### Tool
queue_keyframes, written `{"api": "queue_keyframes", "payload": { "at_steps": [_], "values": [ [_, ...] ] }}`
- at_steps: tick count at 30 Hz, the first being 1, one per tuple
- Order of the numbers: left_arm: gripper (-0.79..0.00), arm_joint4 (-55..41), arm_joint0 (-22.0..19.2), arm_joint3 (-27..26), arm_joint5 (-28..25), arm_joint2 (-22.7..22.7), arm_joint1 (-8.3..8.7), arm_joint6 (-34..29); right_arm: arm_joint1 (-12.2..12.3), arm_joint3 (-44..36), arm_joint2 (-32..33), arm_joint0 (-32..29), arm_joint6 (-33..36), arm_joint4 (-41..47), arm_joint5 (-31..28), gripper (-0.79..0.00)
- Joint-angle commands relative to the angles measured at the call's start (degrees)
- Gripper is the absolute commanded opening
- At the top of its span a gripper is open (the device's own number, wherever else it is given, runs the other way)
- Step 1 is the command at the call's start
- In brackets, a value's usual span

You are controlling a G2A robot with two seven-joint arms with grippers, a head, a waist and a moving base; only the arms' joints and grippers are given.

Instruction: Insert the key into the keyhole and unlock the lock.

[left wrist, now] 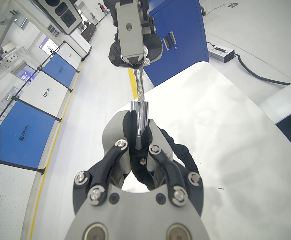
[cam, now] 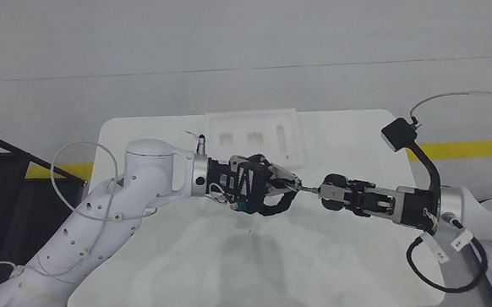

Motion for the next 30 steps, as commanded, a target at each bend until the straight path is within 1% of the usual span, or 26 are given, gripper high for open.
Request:
{"api": "queue_keyframes", "payload": {
  "at_steps": [1,12,30],
  "values": [
    [-0.785,-0.1,0.0,-0.1,-0.3,-0.1,-0.14,-0.2,0.0,0.0,0.0,0.1,-0.1,-0.1,-0.1,-0.785],
    [-0.785,-2.3,0.2,0.5,-2.2,-0.2,-0.96,-1.6,0.3,-0.5,0.2,0.0,-0.6,-1.1,-1.3,-0.785],
    [-0.785,-10.5,0.3,1.9,-5.4,-0.9,-2.19,-6.8,0.8,-1.6,0.6,0.1,-0.3,-3.6,-2.6,-0.785]
  ]
}}
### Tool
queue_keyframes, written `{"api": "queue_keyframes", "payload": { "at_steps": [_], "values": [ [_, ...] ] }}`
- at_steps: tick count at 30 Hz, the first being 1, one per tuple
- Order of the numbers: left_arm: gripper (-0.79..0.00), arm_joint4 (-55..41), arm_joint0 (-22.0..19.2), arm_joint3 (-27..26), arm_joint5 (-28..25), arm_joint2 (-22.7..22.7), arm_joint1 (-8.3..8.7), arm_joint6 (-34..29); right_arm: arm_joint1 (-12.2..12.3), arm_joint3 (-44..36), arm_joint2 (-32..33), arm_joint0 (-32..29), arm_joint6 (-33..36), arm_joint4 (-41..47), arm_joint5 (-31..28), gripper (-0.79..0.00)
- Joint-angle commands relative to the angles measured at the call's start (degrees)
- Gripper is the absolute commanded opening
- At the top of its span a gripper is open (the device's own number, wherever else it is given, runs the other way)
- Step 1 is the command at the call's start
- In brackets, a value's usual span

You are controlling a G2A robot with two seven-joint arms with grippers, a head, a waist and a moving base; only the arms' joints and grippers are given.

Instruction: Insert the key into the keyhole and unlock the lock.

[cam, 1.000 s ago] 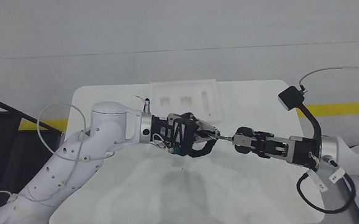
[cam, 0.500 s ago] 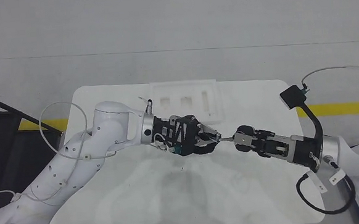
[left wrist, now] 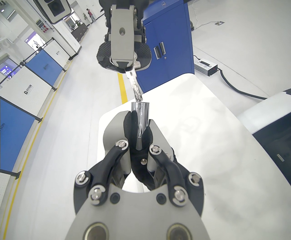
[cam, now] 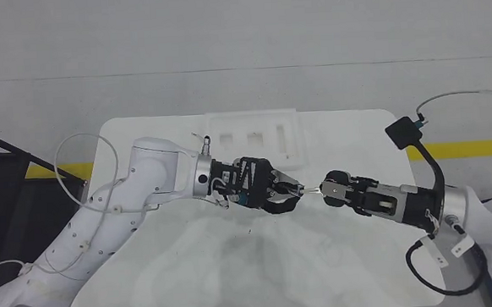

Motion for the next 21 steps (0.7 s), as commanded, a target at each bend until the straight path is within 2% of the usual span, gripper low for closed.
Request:
{"api": "queue_keyframes", "payload": {
  "at_steps": [1,21],
  "values": [
    [-0.785,-0.6,0.0,0.1,-0.2,-0.1,-0.09,-0.6,0.1,-0.2,0.0,0.1,0.3,-0.4,-0.2,-0.785],
    [-0.785,-6.2,0.5,0.4,-1.4,-0.5,-0.68,-5.2,0.4,-0.5,-1.2,0.7,-1.9,-2.8,-0.1,-0.785]
  ]
}}
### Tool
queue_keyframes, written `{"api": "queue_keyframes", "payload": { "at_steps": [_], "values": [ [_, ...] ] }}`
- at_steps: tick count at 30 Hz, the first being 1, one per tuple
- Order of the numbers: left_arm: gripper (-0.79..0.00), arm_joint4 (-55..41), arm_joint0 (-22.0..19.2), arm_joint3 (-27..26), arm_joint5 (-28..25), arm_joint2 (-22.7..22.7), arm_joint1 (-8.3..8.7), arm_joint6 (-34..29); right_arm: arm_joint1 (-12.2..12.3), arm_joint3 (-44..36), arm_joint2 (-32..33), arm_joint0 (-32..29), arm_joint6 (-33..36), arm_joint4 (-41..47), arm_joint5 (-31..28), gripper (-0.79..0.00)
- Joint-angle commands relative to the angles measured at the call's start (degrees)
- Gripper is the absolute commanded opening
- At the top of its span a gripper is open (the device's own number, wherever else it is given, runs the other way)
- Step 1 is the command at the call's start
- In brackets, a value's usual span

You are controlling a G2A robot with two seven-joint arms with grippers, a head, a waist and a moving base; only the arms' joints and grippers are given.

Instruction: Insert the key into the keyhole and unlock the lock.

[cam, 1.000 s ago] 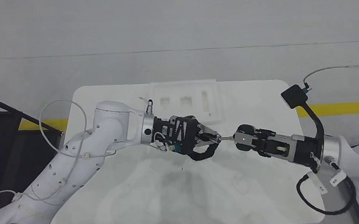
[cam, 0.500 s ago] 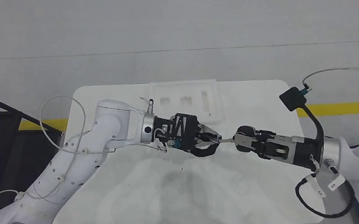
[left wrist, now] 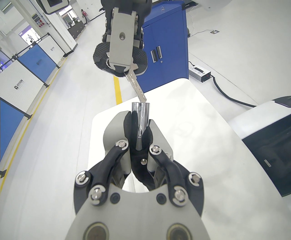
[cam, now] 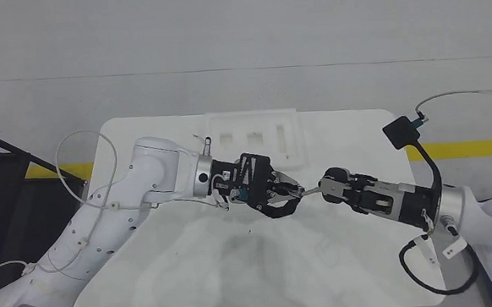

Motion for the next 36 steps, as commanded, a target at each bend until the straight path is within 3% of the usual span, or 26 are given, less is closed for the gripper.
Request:
{"api": "queue_keyframes", "payload": {
  "at_steps": [1,17,29,36],
  "values": [
    [-0.785,-0.5,0.0,0.0,0.0,0.0,-0.01,-0.4,0.0,0.0,0.1,-0.1,-0.5,0.0,0.1,-0.785],
    [-0.785,-4.0,0.7,0.2,0.2,-0.4,-0.34,-3.0,0.1,0.0,0.4,-0.2,-1.6,0.8,0.2,-0.785],
    [-0.785,-2.4,4.2,1.7,1.8,-2.0,-0.78,2.8,0.3,0.0,0.6,0.5,-1.2,0.2,0.7,-0.785],
    [-0.785,-2.4,4.3,1.7,1.8,-2.1,-0.78,2.9,0.3,0.0,0.6,0.5,-1.2,0.2,0.7,-0.785]
  ]
}}
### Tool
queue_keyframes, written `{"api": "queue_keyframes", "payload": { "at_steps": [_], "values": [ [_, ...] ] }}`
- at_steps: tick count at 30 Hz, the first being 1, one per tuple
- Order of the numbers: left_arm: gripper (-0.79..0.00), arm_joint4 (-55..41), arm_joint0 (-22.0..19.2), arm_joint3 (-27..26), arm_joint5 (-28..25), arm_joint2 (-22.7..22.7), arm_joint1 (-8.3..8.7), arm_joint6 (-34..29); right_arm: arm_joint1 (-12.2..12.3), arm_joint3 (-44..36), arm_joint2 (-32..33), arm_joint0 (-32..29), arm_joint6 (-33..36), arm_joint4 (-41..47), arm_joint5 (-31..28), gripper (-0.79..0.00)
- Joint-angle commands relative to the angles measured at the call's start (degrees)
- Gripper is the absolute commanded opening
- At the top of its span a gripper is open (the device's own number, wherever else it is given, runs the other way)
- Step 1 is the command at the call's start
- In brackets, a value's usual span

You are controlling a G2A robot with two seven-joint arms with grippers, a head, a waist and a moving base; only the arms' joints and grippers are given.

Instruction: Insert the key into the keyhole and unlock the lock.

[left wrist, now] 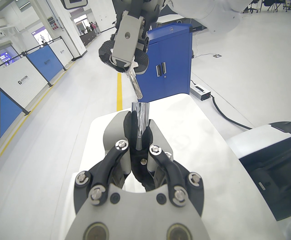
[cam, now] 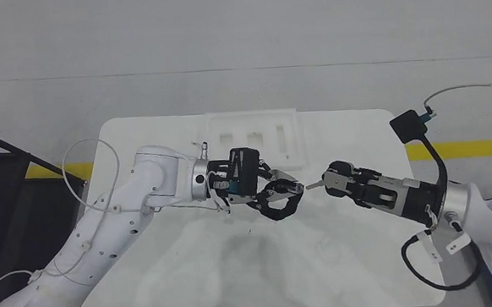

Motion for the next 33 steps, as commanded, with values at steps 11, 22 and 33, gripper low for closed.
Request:
{"api": "queue_keyframes", "payload": {
  "at_steps": [11,22,33],
  "values": [
    [-0.785,2.5,2.5,-1.0,4.4,0.1,-0.41,2.4,0.2,0.0,0.5,1.5,-0.2,-1.8,2.0,-0.785],
    [-0.785,11.5,2.4,3.6,8.0,2.2,-2.18,13.9,0.7,0.0,-4.0,7.1,1.9,-8.3,5.1,-0.785],
    [-0.785,12.1,1.8,8.3,9.9,3.2,-3.79,18.2,0.8,0.0,-7.4,10.4,2.6,-10.7,5.3,-0.785]
  ]
}}
